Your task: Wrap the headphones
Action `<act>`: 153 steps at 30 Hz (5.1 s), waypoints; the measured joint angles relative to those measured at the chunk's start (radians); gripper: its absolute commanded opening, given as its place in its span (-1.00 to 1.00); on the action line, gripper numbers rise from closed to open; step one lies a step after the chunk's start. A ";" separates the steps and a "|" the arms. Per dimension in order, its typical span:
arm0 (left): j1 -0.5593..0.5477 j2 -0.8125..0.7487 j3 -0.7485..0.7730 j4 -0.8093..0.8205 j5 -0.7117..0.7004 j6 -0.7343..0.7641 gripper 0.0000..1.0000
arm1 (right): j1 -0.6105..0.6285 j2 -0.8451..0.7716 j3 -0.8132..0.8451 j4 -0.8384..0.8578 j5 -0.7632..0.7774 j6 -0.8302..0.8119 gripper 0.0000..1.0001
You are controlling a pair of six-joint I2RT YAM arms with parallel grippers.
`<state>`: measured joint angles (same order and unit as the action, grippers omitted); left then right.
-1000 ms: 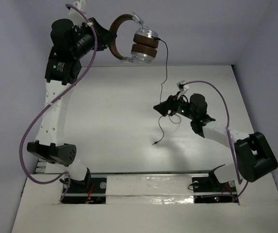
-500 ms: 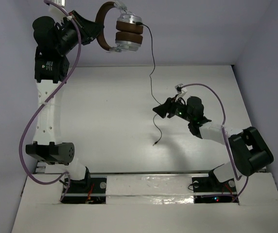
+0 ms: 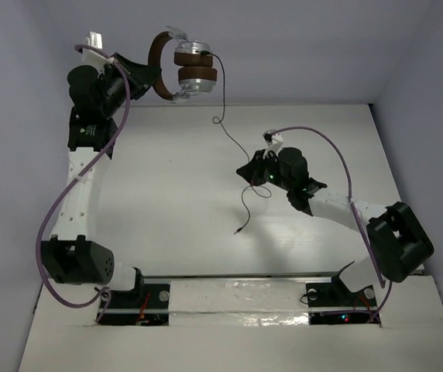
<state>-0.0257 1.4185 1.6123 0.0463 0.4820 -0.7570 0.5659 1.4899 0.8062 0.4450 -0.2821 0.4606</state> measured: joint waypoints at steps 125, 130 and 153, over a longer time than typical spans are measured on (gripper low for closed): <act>-0.492 -0.160 -0.826 0.254 -0.722 0.304 -1.00 | 0.415 -0.145 0.623 -0.852 1.008 -0.365 -1.00; -0.510 -0.194 -0.853 0.226 -0.685 0.321 -1.00 | 0.367 -0.122 0.620 -0.797 1.037 -0.451 -0.97; -0.595 -0.217 -0.853 0.196 -0.553 0.391 -1.00 | 0.087 -0.040 0.603 -0.637 0.867 -0.493 -0.62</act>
<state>-0.6205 1.2018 0.7597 0.2420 -0.0711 -0.3660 0.6529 1.4502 1.4094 -0.1925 0.5850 -0.0326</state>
